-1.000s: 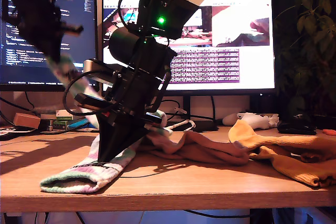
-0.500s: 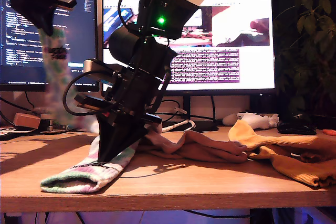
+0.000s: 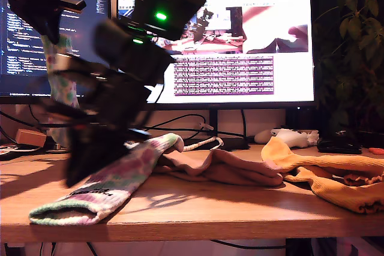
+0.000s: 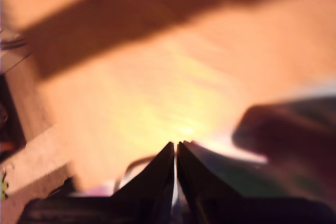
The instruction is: Pair up the socks based on colour and pattern, by placing them on top of one another
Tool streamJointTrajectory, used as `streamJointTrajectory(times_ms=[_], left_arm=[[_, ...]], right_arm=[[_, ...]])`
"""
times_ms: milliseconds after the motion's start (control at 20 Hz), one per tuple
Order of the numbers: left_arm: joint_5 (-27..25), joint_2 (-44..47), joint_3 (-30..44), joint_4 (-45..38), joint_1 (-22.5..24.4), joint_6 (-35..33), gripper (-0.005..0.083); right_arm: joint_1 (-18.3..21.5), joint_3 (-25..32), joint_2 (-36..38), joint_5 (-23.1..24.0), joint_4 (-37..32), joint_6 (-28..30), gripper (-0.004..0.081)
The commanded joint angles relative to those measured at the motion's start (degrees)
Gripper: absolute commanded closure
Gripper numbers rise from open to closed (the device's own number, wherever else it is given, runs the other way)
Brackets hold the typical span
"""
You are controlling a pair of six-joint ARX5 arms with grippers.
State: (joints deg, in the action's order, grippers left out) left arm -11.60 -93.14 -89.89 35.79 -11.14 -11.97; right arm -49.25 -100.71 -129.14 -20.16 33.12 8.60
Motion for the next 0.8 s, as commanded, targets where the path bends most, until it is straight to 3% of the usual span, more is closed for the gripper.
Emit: streamJointTrajectory(times_ms=[0,300,450,750], left_arm=[[0.2,0.61,-0.46,0.02,0.09,-0.04,0.0794],[0.87,0.63,-0.48,0.26,0.09,-0.04,0.0794],[1.49,0.63,-0.48,0.22,0.11,-0.04,0.0794],[2.23,0.63,-0.48,0.15,0.09,0.04,0.0794]], right_arm=[[0.81,1.01,-2.25,1.46,-0.87,0.87,0.0783],[3.52,-1.05,-1.81,-1.36,3.32,0.17,0.0783],[4.07,-2.32,-1.73,4.07,7.1,0.17,0.0783],[4.79,-2.32,-3.41,7.21,5.44,0.46,0.0783]])
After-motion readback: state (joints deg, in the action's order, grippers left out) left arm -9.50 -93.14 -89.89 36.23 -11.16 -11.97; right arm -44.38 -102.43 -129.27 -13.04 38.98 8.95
